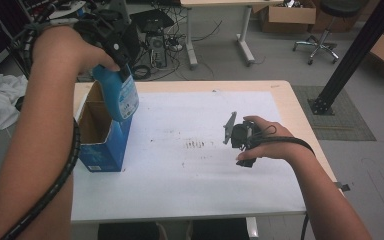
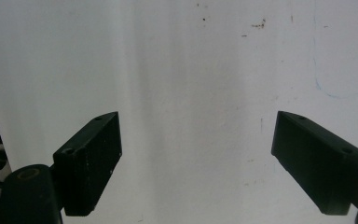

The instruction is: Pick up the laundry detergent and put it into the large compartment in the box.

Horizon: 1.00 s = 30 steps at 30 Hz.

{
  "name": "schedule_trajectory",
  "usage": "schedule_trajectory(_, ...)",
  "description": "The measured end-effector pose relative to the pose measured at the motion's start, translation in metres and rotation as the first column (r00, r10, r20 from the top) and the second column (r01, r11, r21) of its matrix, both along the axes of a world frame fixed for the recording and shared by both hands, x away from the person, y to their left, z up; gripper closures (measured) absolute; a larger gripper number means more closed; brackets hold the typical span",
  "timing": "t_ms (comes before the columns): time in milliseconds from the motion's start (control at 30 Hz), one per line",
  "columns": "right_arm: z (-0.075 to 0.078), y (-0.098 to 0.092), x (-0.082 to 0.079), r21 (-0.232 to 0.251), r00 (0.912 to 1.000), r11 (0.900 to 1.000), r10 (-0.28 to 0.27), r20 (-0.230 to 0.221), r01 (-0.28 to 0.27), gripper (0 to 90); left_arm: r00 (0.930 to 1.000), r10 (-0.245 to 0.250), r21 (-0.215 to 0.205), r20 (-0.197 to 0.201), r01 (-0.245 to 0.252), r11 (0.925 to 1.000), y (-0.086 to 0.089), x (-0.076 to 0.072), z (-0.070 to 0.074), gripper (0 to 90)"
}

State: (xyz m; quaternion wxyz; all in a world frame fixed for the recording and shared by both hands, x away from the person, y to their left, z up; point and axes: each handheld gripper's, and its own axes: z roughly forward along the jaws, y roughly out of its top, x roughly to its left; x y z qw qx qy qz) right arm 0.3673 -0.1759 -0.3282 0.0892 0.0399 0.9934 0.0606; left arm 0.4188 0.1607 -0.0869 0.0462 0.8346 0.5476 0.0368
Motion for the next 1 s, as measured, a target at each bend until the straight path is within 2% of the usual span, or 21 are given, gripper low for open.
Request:
schedule_trajectory(133,0.0,0.001,0.0,0.002,1.0,1.0,0.001,-0.001,-0.001,16.0,0.9986,0.053,0.031,-0.004,-0.053,0.9981,0.012,-0.002,0.004,39.8)
schedule_trajectory(300,0.001,0.003,0.0,0.0,1.0,1.0,0.004,0.003,-0.004,16.0,0.9931,0.117,0.033,-0.011,-0.116,0.9927,0.028,-0.002,0.004,39.8)
schedule_trajectory(467,0.001,0.003,0.0,0.0,1.0,1.0,0.007,0.004,-0.007,16.0,0.9837,0.18,0.024,-0.006,-0.179,0.9835,0.045,-0.004,0.003,39.8)
schedule_trajectory(633,0.001,0.004,-0.001,0.001,0.9999,1.0,0.01,0.004,-0.01,16.0,0.9731,0.23,0.035,-0.011,-0.23,0.9726,0.06,-0.004,-0.004,39.8)
schedule_trajectory(833,0.002,0.006,0.0,-0.001,0.9999,1.0,0.012,0.004,-0.012,16.0,0.9637,0.267,0.042,-0.01,-0.266,0.963,0.073,-0.003,-0.014,39.8)
schedule_trajectory(1000,0.003,0.007,0.0,-0.005,0.9999,1.0,0.013,0.006,-0.013,16.0,0.9645,0.263,0.04,-0.027,-0.262,0.9644,0.077,-0.001,-0.026,39.8)
